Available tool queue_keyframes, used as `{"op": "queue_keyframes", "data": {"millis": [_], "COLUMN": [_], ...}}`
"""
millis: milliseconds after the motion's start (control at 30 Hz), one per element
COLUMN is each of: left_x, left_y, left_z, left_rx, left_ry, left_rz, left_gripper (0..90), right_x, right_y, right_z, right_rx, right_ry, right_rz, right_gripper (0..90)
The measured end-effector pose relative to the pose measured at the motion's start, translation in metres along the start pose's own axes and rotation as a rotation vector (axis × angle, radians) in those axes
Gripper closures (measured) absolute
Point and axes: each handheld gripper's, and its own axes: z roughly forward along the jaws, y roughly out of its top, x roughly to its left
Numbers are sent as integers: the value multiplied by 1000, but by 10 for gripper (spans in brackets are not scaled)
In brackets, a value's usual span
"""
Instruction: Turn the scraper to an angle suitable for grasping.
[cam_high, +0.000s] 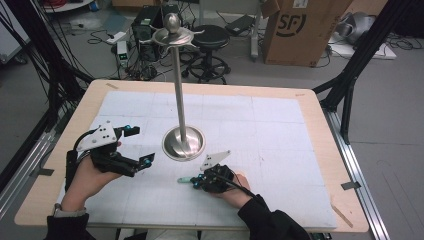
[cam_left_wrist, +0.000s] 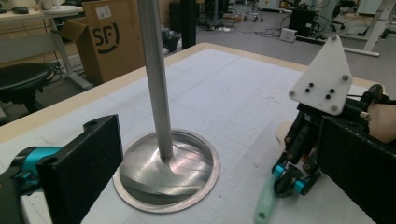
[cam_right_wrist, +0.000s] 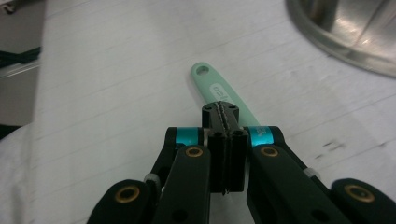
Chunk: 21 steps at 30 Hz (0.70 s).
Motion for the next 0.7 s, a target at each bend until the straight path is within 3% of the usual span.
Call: {"op": "queue_keyframes", "data": {"millis": [167,267,300,333,367,467,700], "left_x": [0,0,1,1,2,3,1], "left_y": [-1,-1,-1,-1,-1,-2,-3], "left_z": [2,2,1,0,0,1,3], "left_rx": [8,7,5,1,-2,6,11], "left_ry": [-5,-6,-5,-4,-5,-3,-4], "left_rz": [0,-2,-2,-6,-7,-6,-7], "left_gripper": [18,18,18,18,18,18,18], "right_x": [-7,-12,-20,-20,-33,-48,-63], "right_y": [0,1,1,1,-2,-11,-23], "right_z": [2,-7,-21,-21,-36,-50,-59], "right_rx": [-16,-9,-40,-40,-55,-41,0], "right_ry": [16,60,49,49,10,-48,-115], "right_rz": [15,44,66,66,88,111,108], "right_gripper": [900,900,900,900,900,900,900]}}
